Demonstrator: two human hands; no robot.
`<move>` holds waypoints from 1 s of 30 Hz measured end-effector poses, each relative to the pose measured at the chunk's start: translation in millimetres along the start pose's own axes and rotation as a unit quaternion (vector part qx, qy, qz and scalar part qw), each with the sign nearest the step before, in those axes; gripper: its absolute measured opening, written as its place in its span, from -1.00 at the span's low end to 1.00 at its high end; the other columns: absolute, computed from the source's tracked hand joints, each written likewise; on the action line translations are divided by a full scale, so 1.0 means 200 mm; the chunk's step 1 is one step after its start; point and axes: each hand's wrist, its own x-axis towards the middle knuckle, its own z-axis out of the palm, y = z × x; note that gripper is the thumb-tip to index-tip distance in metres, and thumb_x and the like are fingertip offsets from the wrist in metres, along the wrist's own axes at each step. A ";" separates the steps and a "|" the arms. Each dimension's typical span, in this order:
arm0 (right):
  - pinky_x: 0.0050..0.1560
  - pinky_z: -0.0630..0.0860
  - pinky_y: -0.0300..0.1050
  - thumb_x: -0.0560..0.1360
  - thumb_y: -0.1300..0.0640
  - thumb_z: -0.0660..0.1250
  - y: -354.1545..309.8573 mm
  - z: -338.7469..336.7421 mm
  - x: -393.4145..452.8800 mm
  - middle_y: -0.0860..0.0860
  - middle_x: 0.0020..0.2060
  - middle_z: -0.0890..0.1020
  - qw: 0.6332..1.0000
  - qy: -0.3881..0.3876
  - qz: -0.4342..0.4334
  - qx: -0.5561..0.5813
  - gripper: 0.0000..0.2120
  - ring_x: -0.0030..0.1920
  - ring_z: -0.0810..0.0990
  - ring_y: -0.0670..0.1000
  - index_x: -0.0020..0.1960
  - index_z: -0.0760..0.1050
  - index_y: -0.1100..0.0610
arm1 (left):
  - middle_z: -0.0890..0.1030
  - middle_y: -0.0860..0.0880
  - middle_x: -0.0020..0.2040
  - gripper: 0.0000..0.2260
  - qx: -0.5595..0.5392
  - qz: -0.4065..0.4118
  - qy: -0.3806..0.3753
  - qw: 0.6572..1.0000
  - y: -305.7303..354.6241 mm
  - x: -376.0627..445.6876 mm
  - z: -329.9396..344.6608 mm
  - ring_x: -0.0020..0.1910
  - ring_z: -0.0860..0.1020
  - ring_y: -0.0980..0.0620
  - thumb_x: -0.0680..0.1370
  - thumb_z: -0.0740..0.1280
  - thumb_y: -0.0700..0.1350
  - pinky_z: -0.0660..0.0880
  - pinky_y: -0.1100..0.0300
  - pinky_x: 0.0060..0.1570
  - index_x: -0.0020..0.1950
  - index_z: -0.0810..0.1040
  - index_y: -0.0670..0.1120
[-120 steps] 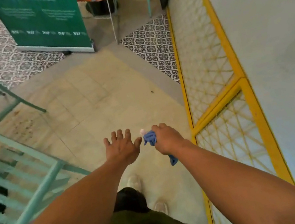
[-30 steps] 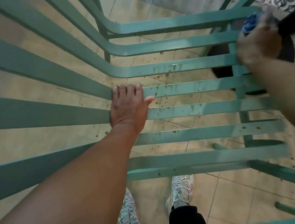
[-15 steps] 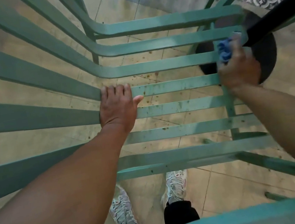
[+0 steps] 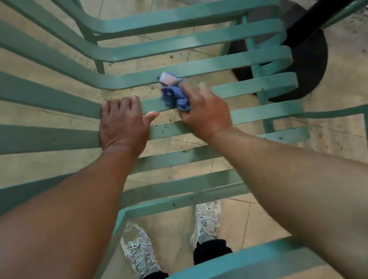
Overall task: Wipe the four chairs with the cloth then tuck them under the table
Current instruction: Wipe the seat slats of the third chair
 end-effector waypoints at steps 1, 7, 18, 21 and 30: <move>-0.21 0.31 -0.10 0.57 -0.02 0.20 0.18 -0.07 -0.04 0.19 0.03 0.48 0.999 0.023 0.021 -0.026 -0.62 -0.11 0.56 0.22 0.37 0.35 0.01 | 0.49 -0.21 0.28 -0.46 -0.005 -0.001 -0.001 1.000 0.00 0.00 -0.01 0.28 0.38 -0.23 0.62 0.10 0.20 0.12 -0.08 0.39 0.40 0.39 -0.18; 0.17 0.40 0.08 0.53 -0.01 0.21 0.76 -0.46 0.00 0.28 0.24 0.48 0.925 0.086 0.368 -0.044 -0.53 0.22 0.47 0.31 0.38 0.29 0.16 | 0.47 -0.18 0.33 -0.43 -0.020 0.005 0.006 1.000 -0.01 0.00 -0.01 0.31 0.37 -0.20 0.62 0.06 0.24 0.11 -0.06 0.41 0.43 0.37 -0.16; -0.01 0.40 -0.02 0.52 0.01 0.26 -0.37 0.17 -0.13 0.10 0.23 0.49 0.982 -0.011 0.101 0.161 -0.66 0.13 0.51 0.19 0.25 0.37 0.08 | 0.47 -0.15 0.33 -0.58 0.008 0.025 -0.009 1.000 -0.03 0.02 0.01 0.32 0.37 -0.17 0.62 0.16 0.02 0.16 0.00 0.37 0.43 0.34 -0.12; -0.13 0.35 -0.06 0.55 0.05 0.22 0.09 -0.01 -0.20 0.18 0.13 0.47 0.997 -0.019 0.064 0.035 -0.67 0.01 0.54 0.22 0.30 0.32 0.05 | 0.48 -0.17 0.33 -0.45 -0.007 0.011 0.009 1.000 -0.02 0.00 0.00 0.34 0.37 -0.19 0.63 0.07 0.21 0.13 -0.05 0.41 0.45 0.35 -0.14; -0.19 0.35 -0.06 0.57 0.06 0.19 0.37 -0.19 -0.29 0.14 0.09 0.45 0.972 0.032 0.231 -0.005 -0.69 -0.03 0.53 0.20 0.27 0.25 0.11 | 0.47 -0.15 0.37 -0.42 -0.032 0.005 0.009 0.999 -0.02 0.00 0.00 0.38 0.35 -0.18 0.62 0.09 0.25 0.10 -0.05 0.46 0.48 0.35 -0.12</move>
